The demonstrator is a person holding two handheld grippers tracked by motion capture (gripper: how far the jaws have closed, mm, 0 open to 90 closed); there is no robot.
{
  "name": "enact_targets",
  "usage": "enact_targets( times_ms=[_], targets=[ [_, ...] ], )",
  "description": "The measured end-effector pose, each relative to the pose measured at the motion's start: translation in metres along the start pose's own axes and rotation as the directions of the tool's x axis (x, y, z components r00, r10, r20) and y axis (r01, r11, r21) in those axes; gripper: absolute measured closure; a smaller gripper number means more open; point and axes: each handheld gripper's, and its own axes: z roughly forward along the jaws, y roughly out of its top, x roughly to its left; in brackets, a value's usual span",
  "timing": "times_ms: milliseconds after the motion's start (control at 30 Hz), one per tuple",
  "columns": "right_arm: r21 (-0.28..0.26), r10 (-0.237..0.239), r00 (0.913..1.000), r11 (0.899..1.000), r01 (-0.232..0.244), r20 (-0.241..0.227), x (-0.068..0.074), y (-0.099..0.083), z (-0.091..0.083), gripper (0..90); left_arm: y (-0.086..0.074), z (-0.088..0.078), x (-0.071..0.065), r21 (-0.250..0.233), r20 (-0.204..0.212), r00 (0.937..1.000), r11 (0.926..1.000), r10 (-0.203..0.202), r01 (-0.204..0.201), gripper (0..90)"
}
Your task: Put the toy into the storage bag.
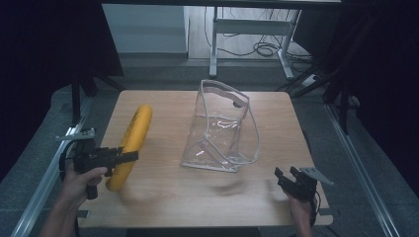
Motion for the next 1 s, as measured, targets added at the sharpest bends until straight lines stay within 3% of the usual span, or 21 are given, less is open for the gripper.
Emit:
enact_targets(
  times_ms=[133, 267, 467, 500, 800, 1000],
  targets=[
    [-0.003, 0.004, 1.0, 1.0, -0.004, 0.002, -0.001, 0.0, 0.0, 34.4, 0.003, 0.004, -0.002, -0.037, 0.018, 0.9997, 0.9991, -0.018, 0.018, 50.9],
    [-0.004, 0.013, 0.9999, 1.0, -0.013, 0.003, -0.001, 0.0, -0.001, 34.5, 0.009, 0.015, -0.009, -0.109, 0.028, 0.9993, 0.9937, -0.024, 0.027, 50.8],
    [-0.011, 0.021, 0.9997, 1.0, -0.021, 0.009, -0.003, 0.0, -0.001, 34.5, 0.016, 0.031, -0.021, -0.185, -0.004, 1.0, 0.9827, -0.002, 0.002, 50.8],
    [-0.011, 0.023, 0.9997, 1.0, -0.023, 0.01, -0.003, 0.0, -0.001, 34.5, 0.018, 0.037, -0.026, -0.212, -0.011, 0.9999, 0.9773, 0.01, -0.012, 50.8],
    [-0.018, 0.04, 0.9991, 0.999, -0.04, 0.016, -0.005, 0.0, -0.003, 34.6, 0.029, 0.058, -0.041, -0.281, 0.002, 0.9993, 0.9589, 0.038, -0.036, 50.9],
    [-0.022, 0.046, 0.9988, 0.999, -0.045, 0.018, -0.007, -0.001, -0.003, 34.6, 0.035, 0.067, -0.049, -0.312, -0.029, 0.9968, 0.9467, 0.074, -0.08, 50.9]
  ],
)
